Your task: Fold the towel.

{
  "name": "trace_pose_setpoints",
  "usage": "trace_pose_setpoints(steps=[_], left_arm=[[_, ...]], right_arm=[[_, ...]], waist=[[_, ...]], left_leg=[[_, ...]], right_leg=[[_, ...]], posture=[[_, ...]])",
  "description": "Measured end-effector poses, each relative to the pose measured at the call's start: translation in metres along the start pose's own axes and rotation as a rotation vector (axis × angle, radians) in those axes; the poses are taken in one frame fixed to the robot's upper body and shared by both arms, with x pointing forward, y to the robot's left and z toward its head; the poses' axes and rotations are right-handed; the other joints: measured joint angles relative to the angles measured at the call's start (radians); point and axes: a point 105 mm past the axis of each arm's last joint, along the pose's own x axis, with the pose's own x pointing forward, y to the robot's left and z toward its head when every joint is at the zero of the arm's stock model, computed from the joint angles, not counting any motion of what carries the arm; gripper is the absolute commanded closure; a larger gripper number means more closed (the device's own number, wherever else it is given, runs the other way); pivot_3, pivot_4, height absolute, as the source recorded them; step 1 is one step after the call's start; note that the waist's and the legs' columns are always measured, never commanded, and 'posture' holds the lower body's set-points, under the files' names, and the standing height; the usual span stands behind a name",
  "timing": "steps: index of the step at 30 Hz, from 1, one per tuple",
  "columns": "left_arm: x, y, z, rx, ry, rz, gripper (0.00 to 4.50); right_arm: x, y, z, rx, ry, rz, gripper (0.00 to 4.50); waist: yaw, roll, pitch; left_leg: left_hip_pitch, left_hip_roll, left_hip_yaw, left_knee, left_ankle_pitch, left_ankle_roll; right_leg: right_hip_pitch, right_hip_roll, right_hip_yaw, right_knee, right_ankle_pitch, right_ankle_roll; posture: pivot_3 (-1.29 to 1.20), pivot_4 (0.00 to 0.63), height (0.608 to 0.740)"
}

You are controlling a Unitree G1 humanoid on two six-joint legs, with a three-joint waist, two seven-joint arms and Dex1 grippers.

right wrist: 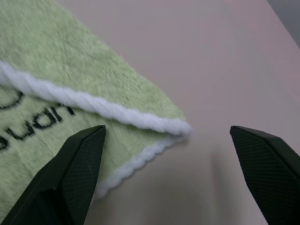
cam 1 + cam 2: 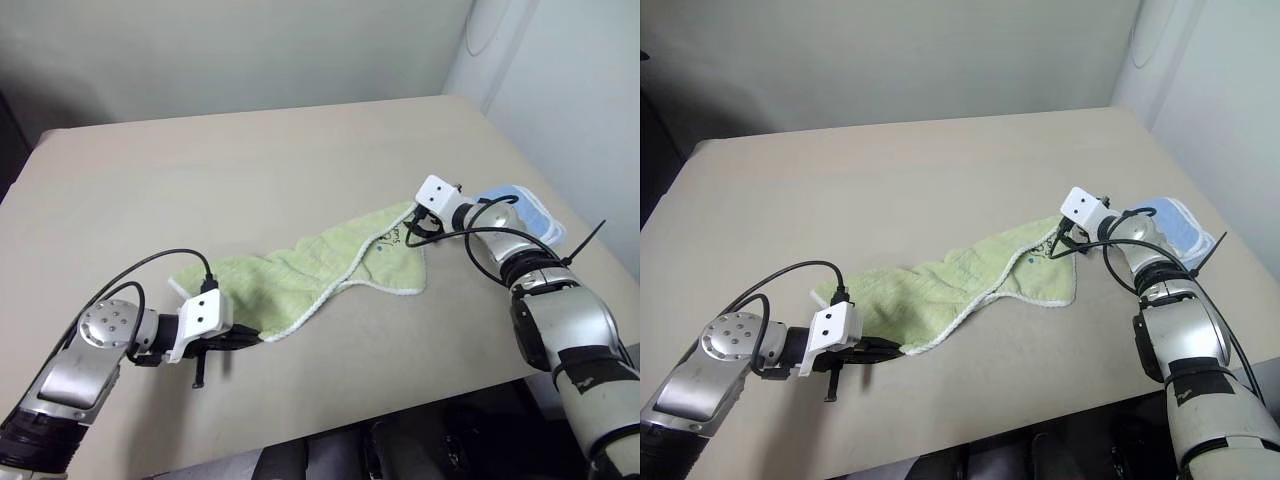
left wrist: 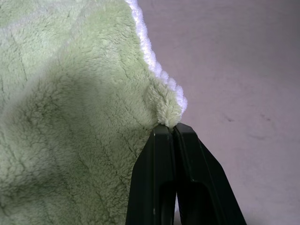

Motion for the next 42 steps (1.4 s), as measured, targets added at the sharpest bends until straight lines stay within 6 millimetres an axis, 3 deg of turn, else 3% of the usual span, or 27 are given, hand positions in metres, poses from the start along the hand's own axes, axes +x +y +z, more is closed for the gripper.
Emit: trace_pose_setpoints(steps=[13, 17, 27, 37, 42], left_arm=[[0.0, 0.002, 0.0, 0.001, -0.001, 0.017, 4.47], [-0.001, 0.0, -0.001, -0.004, 0.001, 0.02, 4.5], [-0.002, -0.003, -0.001, -0.001, 0.0, 0.026, 4.5], [-0.002, -0.002, -0.001, -0.002, -0.001, 0.036, 4.5], [-0.003, -0.006, -0.005, -0.021, 0.004, 0.031, 4.5]], right_arm=[[0.01, 0.003, 0.006, -0.023, 0.012, -0.074, 0.0], [0.011, 0.002, 0.01, -0.027, 0.004, -0.085, 0.92], [0.011, 0.002, 0.01, -0.043, 0.003, -0.084, 4.45], [0.011, 0.005, 0.009, -0.052, -0.006, -0.075, 4.49], [0.01, 0.008, 0.007, -0.068, -0.006, -0.061, 3.29]], waist=[[-0.001, 0.0, 0.0], [-0.001, 0.0, 0.0], [-0.001, 0.0, 0.0], [-0.001, 0.0, 0.0], [-0.002, 0.0, 0.0]], left_leg=[[0.0, 0.0, 0.0, 0.0, 0.0, 0.0], [0.0, 0.0, 0.0, -0.001, 0.0, 0.0], [0.0, 0.0, 0.0, -0.001, 0.0, 0.0], [-0.001, 0.0, 0.0, -0.001, 0.0, 0.0], [-0.001, 0.0, 0.0, -0.001, 0.0, -0.001]], right_leg=[[0.0, 0.0, 0.0, 0.0, 0.0, 0.0], [-0.001, 0.0, 0.0, 0.0, 0.0, 0.0], [-0.001, 0.0, 0.0, 0.0, 0.0, 0.0], [-0.001, 0.0, 0.0, 0.0, 0.0, 0.0], [-0.001, 0.0, 0.0, 0.0, 0.0, 0.0]], posture=[[0.0, 0.15, 0.74], [0.0, 0.15, 0.74], [0.0, 0.15, 0.74], [0.0, 0.15, 0.74], [0.0, 0.15, 0.74]])
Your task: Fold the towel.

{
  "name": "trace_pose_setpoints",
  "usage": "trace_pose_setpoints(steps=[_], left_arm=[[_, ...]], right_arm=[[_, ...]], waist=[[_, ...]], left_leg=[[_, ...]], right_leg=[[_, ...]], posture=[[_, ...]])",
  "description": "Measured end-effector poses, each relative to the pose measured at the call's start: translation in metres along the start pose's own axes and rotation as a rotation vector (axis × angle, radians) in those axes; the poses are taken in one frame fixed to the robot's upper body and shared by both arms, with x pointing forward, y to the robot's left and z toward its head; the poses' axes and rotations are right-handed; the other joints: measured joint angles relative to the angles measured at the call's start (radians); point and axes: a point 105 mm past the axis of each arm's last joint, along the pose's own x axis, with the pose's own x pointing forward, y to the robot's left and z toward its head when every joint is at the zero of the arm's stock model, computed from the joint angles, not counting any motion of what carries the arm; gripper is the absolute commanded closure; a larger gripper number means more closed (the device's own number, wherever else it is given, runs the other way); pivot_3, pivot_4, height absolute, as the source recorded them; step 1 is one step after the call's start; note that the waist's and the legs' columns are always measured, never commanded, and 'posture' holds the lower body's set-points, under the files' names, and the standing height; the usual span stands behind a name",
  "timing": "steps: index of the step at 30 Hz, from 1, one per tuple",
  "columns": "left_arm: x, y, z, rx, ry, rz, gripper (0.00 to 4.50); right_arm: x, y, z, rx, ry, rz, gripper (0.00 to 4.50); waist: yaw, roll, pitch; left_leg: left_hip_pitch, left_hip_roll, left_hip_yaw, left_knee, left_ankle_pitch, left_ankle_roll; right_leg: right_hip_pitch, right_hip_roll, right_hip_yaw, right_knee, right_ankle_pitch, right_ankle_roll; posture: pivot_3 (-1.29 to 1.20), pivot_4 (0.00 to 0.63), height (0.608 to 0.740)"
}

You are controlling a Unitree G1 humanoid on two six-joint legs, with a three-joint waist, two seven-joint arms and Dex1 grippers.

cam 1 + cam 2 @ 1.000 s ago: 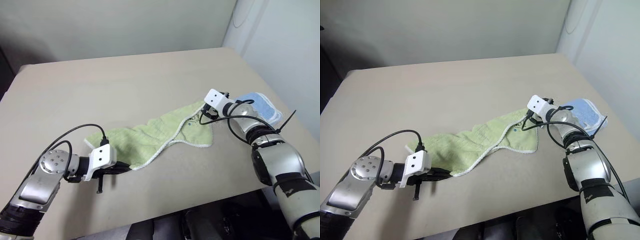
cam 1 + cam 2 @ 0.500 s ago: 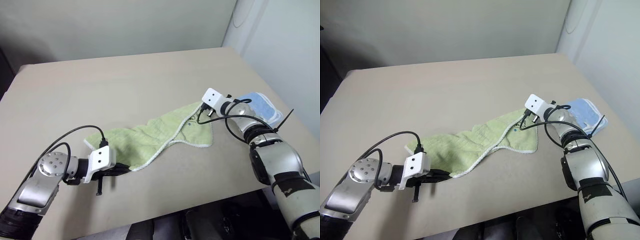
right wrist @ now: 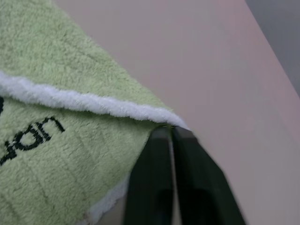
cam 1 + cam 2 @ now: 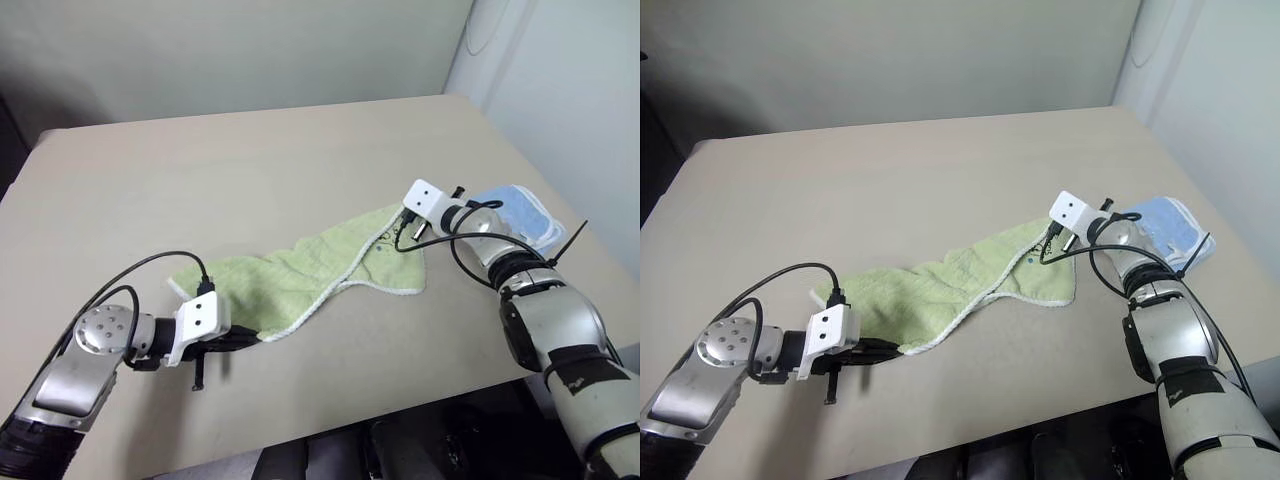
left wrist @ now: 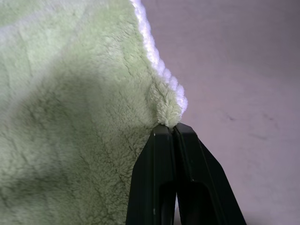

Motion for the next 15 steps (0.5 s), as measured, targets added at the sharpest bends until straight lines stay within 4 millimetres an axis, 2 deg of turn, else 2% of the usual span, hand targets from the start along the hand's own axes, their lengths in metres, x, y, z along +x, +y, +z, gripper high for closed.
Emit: trace_pose_setpoints(steps=[3, 9, 12, 15], left_arm=[[-0.009, -0.005, -0.007, -0.027, 0.026, -0.004, 4.5], [-0.04, -0.017, -0.019, -0.091, 0.085, -0.013, 4.5], [-0.043, -0.027, -0.018, -0.098, 0.09, -0.042, 4.5], [-0.042, -0.028, -0.016, -0.09, 0.089, -0.041, 4.5]], right_arm=[[-0.001, 0.0, -0.002, -0.039, 0.009, 0.004, 2.23], [-0.002, -0.002, -0.003, -0.092, 0.017, -0.006, 2.23], [-0.002, -0.002, -0.003, -0.1, 0.016, -0.009, 2.23], [-0.001, 0.0, -0.002, -0.115, 0.015, -0.004, 2.23]], waist=[[-0.003, 0.0, 0.0], [-0.008, 0.0, 0.0], [-0.008, 0.0, 0.0], [-0.006, 0.0, 0.0]], left_leg=[[-0.001, 0.0, 0.0, 0.0, 0.0, 0.0], [-0.002, 0.0, 0.0, -0.001, 0.0, -0.001], [-0.002, 0.001, 0.0, 0.0, -0.001, -0.001], [-0.002, 0.001, 0.0, 0.0, -0.001, -0.001]], right_leg=[[-0.001, 0.0, 0.0, 0.0, 0.0, 0.0], [-0.002, 0.0, 0.0, 0.0, 0.0, 0.0], [-0.002, 0.0, 0.0, 0.001, 0.0, 0.0], [-0.002, 0.0, -0.001, 0.002, 0.0, 0.0]], posture=[[0.0, 0.15, 0.74], [0.0, 0.15, 0.74], [0.0, 0.15, 0.74], [0.0, 0.15, 0.74]])
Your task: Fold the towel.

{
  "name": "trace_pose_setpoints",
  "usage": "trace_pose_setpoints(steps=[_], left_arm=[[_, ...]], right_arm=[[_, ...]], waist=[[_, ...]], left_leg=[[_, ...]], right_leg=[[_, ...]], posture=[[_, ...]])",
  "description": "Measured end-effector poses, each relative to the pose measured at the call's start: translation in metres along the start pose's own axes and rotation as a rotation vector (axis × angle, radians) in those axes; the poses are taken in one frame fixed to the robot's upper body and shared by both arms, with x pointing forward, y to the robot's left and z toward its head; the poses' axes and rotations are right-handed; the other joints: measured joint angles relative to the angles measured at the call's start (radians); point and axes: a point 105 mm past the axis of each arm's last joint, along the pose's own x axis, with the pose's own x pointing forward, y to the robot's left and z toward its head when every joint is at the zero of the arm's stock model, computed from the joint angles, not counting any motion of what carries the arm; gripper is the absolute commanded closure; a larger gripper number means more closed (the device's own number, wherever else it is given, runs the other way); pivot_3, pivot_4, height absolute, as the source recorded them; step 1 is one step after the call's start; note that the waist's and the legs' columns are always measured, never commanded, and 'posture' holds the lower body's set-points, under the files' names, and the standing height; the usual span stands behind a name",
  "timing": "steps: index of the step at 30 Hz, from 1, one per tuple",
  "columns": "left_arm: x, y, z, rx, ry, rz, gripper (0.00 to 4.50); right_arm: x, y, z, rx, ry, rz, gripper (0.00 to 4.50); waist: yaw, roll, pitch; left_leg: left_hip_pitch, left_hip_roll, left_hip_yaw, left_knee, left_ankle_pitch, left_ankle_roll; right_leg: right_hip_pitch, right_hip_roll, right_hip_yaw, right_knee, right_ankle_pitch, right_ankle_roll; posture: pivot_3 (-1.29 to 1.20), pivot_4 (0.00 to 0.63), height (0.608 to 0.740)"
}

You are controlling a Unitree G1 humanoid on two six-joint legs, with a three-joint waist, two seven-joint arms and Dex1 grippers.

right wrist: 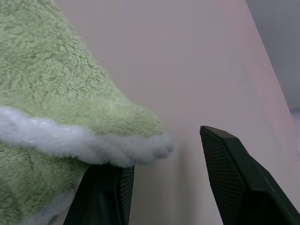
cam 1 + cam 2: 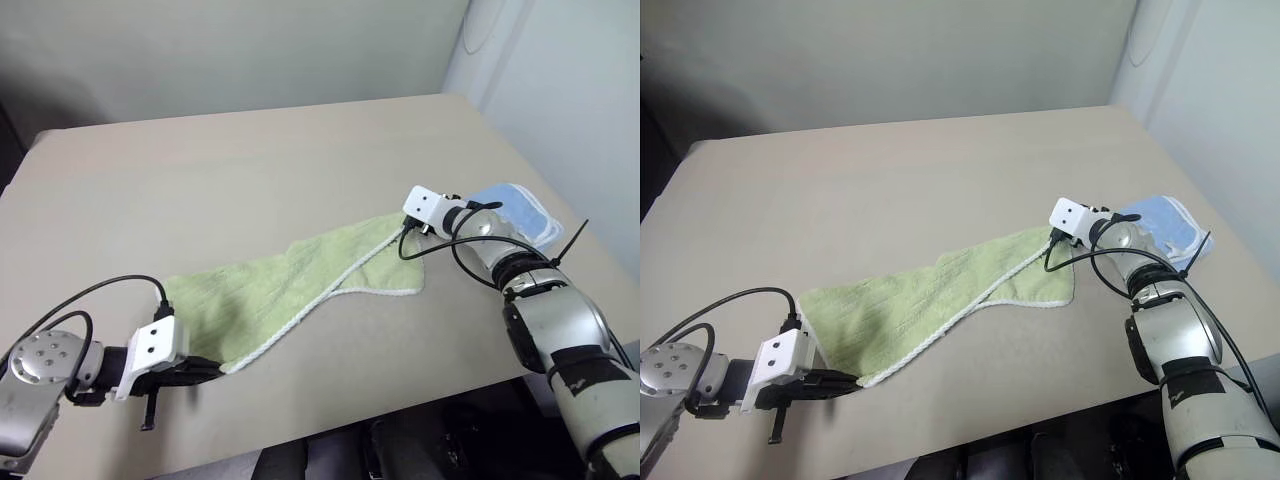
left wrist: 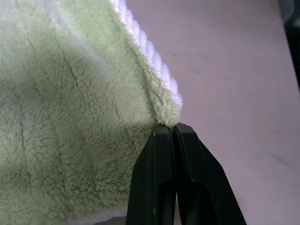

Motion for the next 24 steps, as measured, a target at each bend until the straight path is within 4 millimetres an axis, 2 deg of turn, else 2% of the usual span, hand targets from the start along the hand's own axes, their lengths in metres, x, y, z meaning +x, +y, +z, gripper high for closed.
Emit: trace_pose_setpoints(steps=[7, 10, 15, 24], left_arm=[[0.001, 0.005, 0.004, 0.011, -0.012, 0.033, 4.5], [0.001, 0.007, 0.006, 0.017, -0.014, 0.037, 4.5], [0.004, 0.007, 0.007, 0.021, -0.023, 0.035, 4.5], [0.009, 0.018, 0.017, 0.008, -0.091, 0.071, 4.5]], right_arm=[[0.0, 0.002, 0.005, -0.04, -0.028, 0.011, 2.23], [-0.002, 0.001, 0.008, -0.06, -0.057, 0.01, 2.84], [-0.009, -0.004, 0.001, -0.086, -0.073, 0.014, 4.47], [-0.015, -0.002, -0.007, -0.072, -0.075, 0.042, 4.47]], waist=[[-0.002, 0.0, 0.0], [-0.002, 0.0, 0.0], [-0.001, 0.0, 0.0], [-0.001, 0.0, 0.0]], left_leg=[[0.0, 0.0, 0.0, 0.0, -0.001, -0.002], [0.0, 0.0, 0.0, 0.0, -0.001, -0.002], [0.0, 0.0, 0.0, 0.0, -0.001, -0.002], [0.0, 0.0, 0.0, 0.001, -0.001, -0.002]], right_leg=[[-0.002, 0.0, 0.0, 0.003, -0.001, -0.002], [-0.002, 0.0, 0.0, 0.004, -0.001, -0.002], [-0.002, 0.0, 0.0, 0.004, -0.001, -0.002], [-0.003, 0.0, 0.0, 0.005, -0.001, -0.002]], posture=[[0.0, 0.15, 0.74], [0.0, 0.15, 0.74], [0.0, 0.15, 0.74], [0.0, 0.15, 0.74]])
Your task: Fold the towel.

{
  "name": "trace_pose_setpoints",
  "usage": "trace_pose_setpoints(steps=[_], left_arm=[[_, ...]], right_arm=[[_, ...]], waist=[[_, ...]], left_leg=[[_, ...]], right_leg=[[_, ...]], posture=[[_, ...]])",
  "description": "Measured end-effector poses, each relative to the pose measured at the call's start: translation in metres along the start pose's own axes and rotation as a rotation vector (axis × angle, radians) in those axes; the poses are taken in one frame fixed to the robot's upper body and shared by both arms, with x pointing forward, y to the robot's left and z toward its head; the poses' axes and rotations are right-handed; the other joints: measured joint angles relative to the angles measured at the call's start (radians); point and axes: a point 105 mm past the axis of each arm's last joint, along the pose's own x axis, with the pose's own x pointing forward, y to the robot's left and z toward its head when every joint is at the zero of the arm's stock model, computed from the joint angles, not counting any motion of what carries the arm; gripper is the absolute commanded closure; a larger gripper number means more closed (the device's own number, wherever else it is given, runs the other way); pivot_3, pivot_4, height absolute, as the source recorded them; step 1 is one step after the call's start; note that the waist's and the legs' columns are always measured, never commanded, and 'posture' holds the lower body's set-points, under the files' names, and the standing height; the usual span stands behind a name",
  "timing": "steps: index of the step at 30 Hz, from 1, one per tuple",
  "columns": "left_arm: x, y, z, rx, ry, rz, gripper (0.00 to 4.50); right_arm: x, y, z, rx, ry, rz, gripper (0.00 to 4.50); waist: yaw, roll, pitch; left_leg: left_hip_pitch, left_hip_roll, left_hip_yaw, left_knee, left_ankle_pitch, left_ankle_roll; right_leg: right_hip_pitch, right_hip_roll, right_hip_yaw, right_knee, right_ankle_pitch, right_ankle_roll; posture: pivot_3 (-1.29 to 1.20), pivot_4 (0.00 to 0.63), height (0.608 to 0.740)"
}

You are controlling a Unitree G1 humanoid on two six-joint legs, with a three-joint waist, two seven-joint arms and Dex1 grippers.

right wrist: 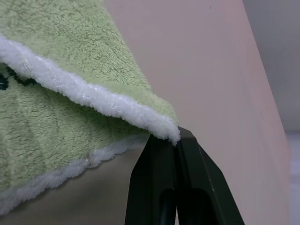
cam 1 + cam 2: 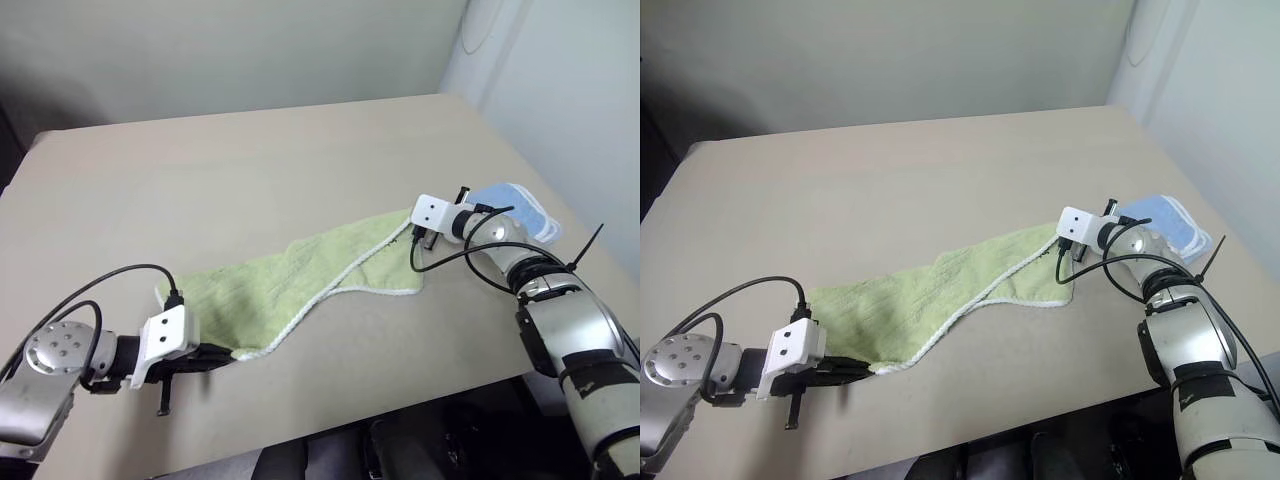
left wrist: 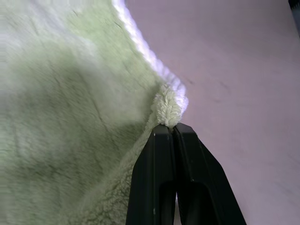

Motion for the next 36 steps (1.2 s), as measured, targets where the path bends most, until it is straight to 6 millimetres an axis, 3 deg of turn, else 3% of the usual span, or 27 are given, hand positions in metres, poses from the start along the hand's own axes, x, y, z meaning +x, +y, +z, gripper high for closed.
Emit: trace_pose_setpoints(steps=[3, 7, 11, 17, 21, 24, 27, 31, 34, 36], left_arm=[[-0.009, 0.026, 0.021, -0.101, -0.173, 0.145, 4.5], [-0.055, 0.082, 0.057, -0.203, -0.442, 0.445, 4.5], [-0.088, 0.124, 0.074, -0.316, -0.648, 0.628, 4.5], [-0.092, 0.177, 0.101, -0.4, -0.813, 0.717, 4.5], [-0.094, 0.21, 0.137, -0.362, -0.881, 0.76, 4.5], [-0.107, 0.215, 0.166, -0.274, -0.939, 0.757, 4.5], [-0.119, 0.21, 0.168, -0.234, -0.943, 0.737, 4.5], [-0.117, 0.181, 0.138, -0.238, -0.848, 0.627, 4.5], [-0.105, 0.146, 0.101, -0.314, -0.732, 0.519, 4.5], [-0.097, 0.126, 0.081, -0.372, -0.676, 0.475, 4.5]], right_arm=[[-0.008, -0.012, -0.004, 0.088, -0.017, -0.029, 4.47], [-0.025, -0.043, -0.011, 0.211, -0.038, -0.121, 4.47], [-0.043, -0.081, -0.011, 0.284, -0.054, -0.225, 4.47], [-0.053, -0.129, 0.014, 0.322, -0.091, -0.348, 4.47], [-0.061, -0.154, 0.027, 0.316, -0.101, -0.429, 4.47], [-0.071, -0.17, 0.035, 0.302, -0.125, -0.464, 4.47], [-0.084, -0.179, 0.033, 0.307, -0.15, -0.474, 4.47], [-0.094, -0.171, 0.03, 0.325, -0.223, -0.383, 4.47], [-0.094, -0.138, 0.01, 0.349, -0.236, -0.226, 4.47], [-0.09, -0.102, -0.006, 0.37, -0.224, -0.084, 4.47]], waist=[[0.007, 0.0, 0.0], [0.012, 0.0, 0.0], [0.009, 0.001, 0.0], [0.007, 0.0, 0.0], [0.007, 0.0, 0.0], [0.0, 0.0, 0.0], [-0.008, 0.0, 0.0], [-0.028, 0.0, 0.0], [-0.035, 0.0, 0.0], [-0.035, -0.001, 0.0]], left_leg=[[0.0, 0.0, 0.0, 0.0, 0.001, -0.001], [0.0, 0.0, 0.0, 0.001, 0.003, -0.003], [0.002, 0.0, 0.002, -0.001, 0.009, -0.003], [0.001, 0.0, 0.001, -0.001, 0.01, -0.002], [-0.005, 0.0, 0.0, -0.001, 0.01, -0.002], [-0.011, 0.0, 0.0, -0.003, 0.013, -0.005], [-0.013, 0.0, 0.001, -0.01, 0.016, -0.011], [-0.013, 0.0, 0.002, -0.015, 0.018, -0.013], [-0.013, 0.0, 0.003, -0.015, 0.018, -0.014], [-0.013, 0.0, 0.003, -0.014, 0.019, -0.014]], right_leg=[[0.0, 0.0, 0.0, 0.001, 0.0, 0.0], [0.0, 0.0, 0.0, 0.002, 0.0, 0.0], [0.0, 0.0, 0.001, 0.001, 0.0, 0.0], [0.0, 0.0, 0.001, 0.0, 0.0, 0.0], [-0.004, 0.0, 0.001, -0.005, 0.001, 0.002], [-0.009, 0.0, 0.001, -0.01, 0.002, 0.003], [-0.011, 0.0, 0.001, -0.013, 0.002, 0.003], [-0.014, 0.0, 0.002, -0.014, 0.002, 0.003], [-0.014, 0.0, 0.002, -0.014, 0.0, 0.004], [-0.015, 0.0, 0.002, -0.013, 0.0, 0.004]], posture=[[0.0, 0.15, 0.74], [0.0, 0.15, 0.74], [0.0, 0.15, 0.74], [0.0, 0.15, 0.74], [0.0, 0.15, 0.74], [0.0, 0.15, 0.74], [0.0, 0.15, 0.74], [0.0, 0.15, 0.74], [0.0, 0.15, 0.74], [0.0, 0.15, 0.74]])
